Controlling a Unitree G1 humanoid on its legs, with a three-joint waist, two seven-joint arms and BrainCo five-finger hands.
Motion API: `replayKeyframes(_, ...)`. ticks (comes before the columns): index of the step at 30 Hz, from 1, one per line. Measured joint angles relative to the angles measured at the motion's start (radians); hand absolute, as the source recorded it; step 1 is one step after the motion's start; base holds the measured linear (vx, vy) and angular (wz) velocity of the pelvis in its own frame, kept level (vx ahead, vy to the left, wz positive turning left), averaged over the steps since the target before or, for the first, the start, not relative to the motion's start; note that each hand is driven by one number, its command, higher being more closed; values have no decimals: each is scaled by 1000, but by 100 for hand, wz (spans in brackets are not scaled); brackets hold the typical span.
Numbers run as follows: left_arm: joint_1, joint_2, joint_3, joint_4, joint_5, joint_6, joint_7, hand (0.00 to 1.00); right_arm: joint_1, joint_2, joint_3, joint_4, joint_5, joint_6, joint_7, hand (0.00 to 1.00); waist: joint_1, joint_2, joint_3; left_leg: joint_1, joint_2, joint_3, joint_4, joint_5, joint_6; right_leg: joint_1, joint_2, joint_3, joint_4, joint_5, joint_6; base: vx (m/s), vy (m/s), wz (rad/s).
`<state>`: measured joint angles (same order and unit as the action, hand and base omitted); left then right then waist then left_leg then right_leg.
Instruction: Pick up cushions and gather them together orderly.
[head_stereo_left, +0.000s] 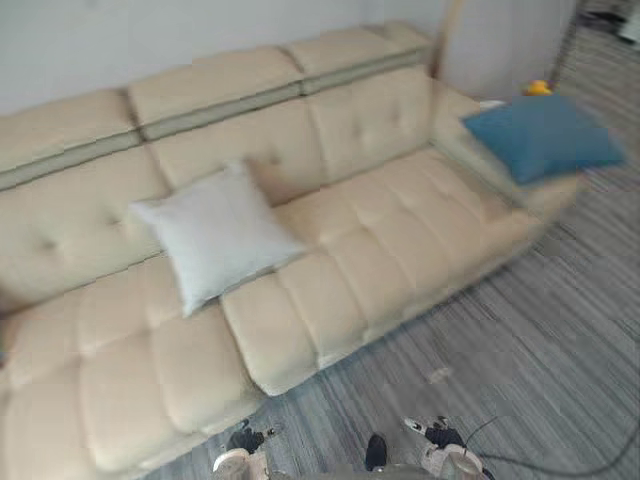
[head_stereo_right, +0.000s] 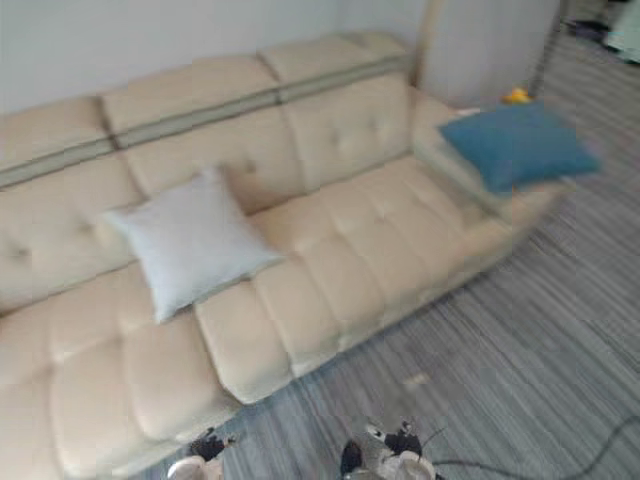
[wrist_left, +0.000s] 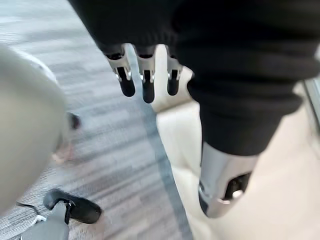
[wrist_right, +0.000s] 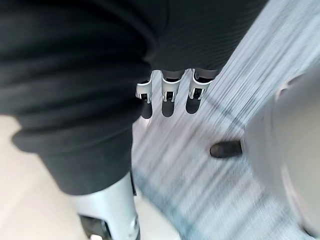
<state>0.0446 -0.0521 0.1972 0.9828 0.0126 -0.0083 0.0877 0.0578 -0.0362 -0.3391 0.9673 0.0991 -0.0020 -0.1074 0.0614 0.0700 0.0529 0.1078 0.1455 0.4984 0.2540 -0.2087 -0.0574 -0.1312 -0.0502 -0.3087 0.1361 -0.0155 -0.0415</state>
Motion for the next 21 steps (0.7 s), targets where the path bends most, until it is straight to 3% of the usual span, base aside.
replayKeyframes(3, 3, -4, 1, -7, 4, 0, -4, 0, 30, -4, -12, -4, -2, 1, 0, 0, -4, 1, 18, -61, 67, -53, 307, 5, 3, 29, 7, 52, 49, -64, 1, 49, -67, -55)
replayKeyframes(4, 5, -5, 1, -24, 3, 0, -5, 0, 42, -4, -13, -12, 1, 1, -1, 0, -3, 4, 22, -136, 109, -96, 480, 52, 25, 32, 21, 79, 81, -98, -3, 48, -40, -54)
replayKeyframes(5, 8, -2, 1, -34, 4, -2, -5, 0, 45, 0, -11, -11, 7, 3, -3, 0, 5, -2, 25, -187, 116, -141, 586, 108, 43, 34, 23, 112, 97, -115, -7, 76, -33, -66)
replayKeyframes(6, 12, 0, 2, -36, 4, -3, -4, 0, 44, -1, -11, -11, 19, 3, -5, 0, 7, -3, 26, -207, 102, -177, 608, 75, 36, 36, 21, 136, 105, -123, -6, 109, -4, -70)
replayKeyframes(7, 12, 0, 2, -39, 3, -2, -4, 0, 38, -3, -11, -11, 31, 3, -11, 0, 3, -4, 28, -239, 76, -214, 590, 10, 33, 40, 21, 162, 101, -125, -7, 114, 11, -67)
replayKeyframes(9, 13, -1, 0, -57, 3, -4, -3, 0, 34, 2, -10, -11, 42, 7, -13, 0, 10, -13, 34, -278, 25, -267, 485, -40, 13, 48, 21, 209, 92, -125, -7, 109, 38, -67)
replayKeyframes(12, 15, -6, 1, -82, 3, -6, 0, 0, 7, 8, -7, -11, 61, 7, -21, 0, 34, -16, 37, -327, -78, -419, 254, -41, -5, 38, 36, 312, 85, -126, -5, 115, 131, -99)
replayKeyframes(13, 16, -7, 2, -85, 2, -6, 3, 0, 3, 12, -6, -11, 61, 6, -22, 0, 43, -14, 36, -322, -89, -457, 192, -32, -12, 29, 49, 339, 87, -129, 0, 107, 194, -136)
replayKeyframes(15, 25, -1, 7, -87, 0, -4, 9, 0, 1, 27, -1, -12, 60, 6, -23, 0, 47, -2, 27, -304, -73, -516, 142, -2, 10, 30, 103, 417, 89, -135, 13, 166, 224, -149)
replayKeyframes(17, 39, 31, 11, -89, -1, -2, 11, 0, 5, 63, 11, -16, 59, 6, -23, 0, 57, -48, 19, -273, -71, -420, 113, -28, 13, 12, 90, 459, 153, -152, 53, 276, 233, -135)
replayKeyframes(18, 37, 45, 9, -87, -3, -1, 14, 0, 7, 72, 13, -15, 59, 7, -23, 0, 59, -75, 19, -235, -80, -360, 98, -47, 21, -12, 59, 455, 251, -187, 95, 264, 184, -118)
replayKeyframes(20, 37, 50, -16, -87, -8, 2, 17, 0, 7, 71, 20, -22, 56, 6, -20, 0, 52, -79, 22, -165, -90, -295, 82, -65, 36, -74, 26, 397, 423, -217, 180, 299, 174, -100)
replayKeyframes(21, 33, 51, -37, -86, -10, 5, 17, 0, 7, 71, 19, -35, 56, 6, -20, 0, 49, -77, 23, -134, -89, -266, 68, -67, 37, -118, -9, 313, 518, -210, 200, 283, 96, -62)
